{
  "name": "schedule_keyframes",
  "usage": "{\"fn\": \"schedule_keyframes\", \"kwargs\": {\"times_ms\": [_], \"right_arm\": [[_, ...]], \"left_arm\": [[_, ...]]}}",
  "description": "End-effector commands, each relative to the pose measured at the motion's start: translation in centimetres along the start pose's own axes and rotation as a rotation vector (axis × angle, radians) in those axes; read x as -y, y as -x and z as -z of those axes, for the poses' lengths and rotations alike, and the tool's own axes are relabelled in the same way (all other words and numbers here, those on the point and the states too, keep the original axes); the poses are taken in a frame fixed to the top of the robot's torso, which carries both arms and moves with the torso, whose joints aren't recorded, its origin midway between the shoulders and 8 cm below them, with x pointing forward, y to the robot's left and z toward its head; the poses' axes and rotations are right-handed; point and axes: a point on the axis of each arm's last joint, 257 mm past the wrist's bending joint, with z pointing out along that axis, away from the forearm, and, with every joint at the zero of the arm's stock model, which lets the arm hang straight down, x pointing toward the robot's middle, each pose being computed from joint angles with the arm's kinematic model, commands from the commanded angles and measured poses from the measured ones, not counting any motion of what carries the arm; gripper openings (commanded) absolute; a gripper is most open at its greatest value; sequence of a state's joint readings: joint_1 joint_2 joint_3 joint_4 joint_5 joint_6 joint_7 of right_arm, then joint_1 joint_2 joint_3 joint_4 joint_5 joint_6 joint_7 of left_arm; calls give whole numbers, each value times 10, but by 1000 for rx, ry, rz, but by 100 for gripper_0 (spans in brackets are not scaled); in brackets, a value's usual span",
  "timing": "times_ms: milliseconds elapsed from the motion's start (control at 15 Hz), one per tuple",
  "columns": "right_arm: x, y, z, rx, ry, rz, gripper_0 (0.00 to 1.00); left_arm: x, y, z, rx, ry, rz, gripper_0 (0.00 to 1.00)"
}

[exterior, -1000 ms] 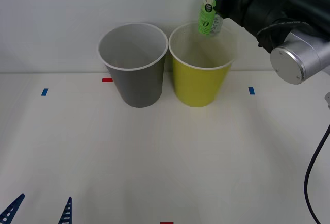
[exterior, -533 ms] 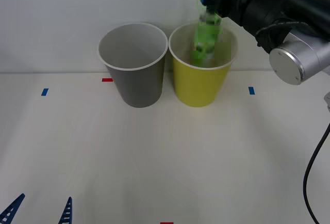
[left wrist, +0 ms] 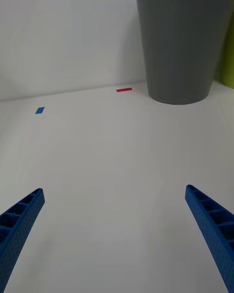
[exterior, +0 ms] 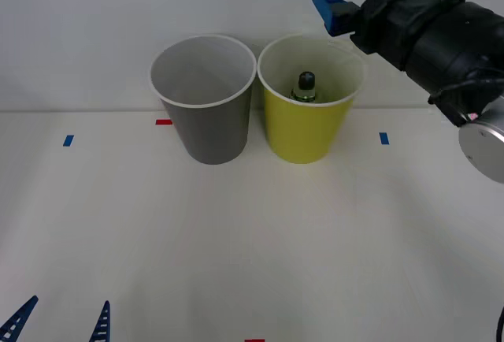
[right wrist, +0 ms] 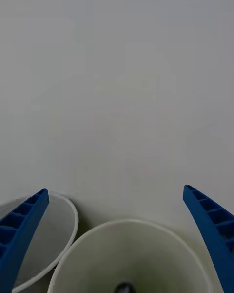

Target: Put cans in the gray bin and PET bottles in the light green bin.

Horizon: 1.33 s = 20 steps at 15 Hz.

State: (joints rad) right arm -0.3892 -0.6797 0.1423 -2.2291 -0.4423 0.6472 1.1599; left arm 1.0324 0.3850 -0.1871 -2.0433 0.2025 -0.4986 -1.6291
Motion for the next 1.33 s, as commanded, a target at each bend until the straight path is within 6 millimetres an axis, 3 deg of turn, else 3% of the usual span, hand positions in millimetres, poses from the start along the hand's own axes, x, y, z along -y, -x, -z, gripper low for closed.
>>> {"fn": "schedule_keyframes", "kwargs": {"times_ms": [67,333,533,733,933,1067,1333], "right_arm": [[3,-8,54,-3,-31,-18,94],[19,-47,115,-63,-132,-109,93],[27,-80,145,-104,-219,-180,93],[29,-107,160,-123,-307,-203,93],[32,-118,166,-121,-349,-252,94],[37,-123,171,-126,-364,-195,93],[59,-163,177,-17,-377,-157,93]], "left_arm": [[0,0,0,0,0,0,100],[0,0,0,0,0,0,100],[0,0,0,0,0,0,100],[0,0,0,0,0,0,100],[0,0,0,0,0,0,100],[0,0,0,0,0,0,100],[0,0,0,0,0,0,100]]}}
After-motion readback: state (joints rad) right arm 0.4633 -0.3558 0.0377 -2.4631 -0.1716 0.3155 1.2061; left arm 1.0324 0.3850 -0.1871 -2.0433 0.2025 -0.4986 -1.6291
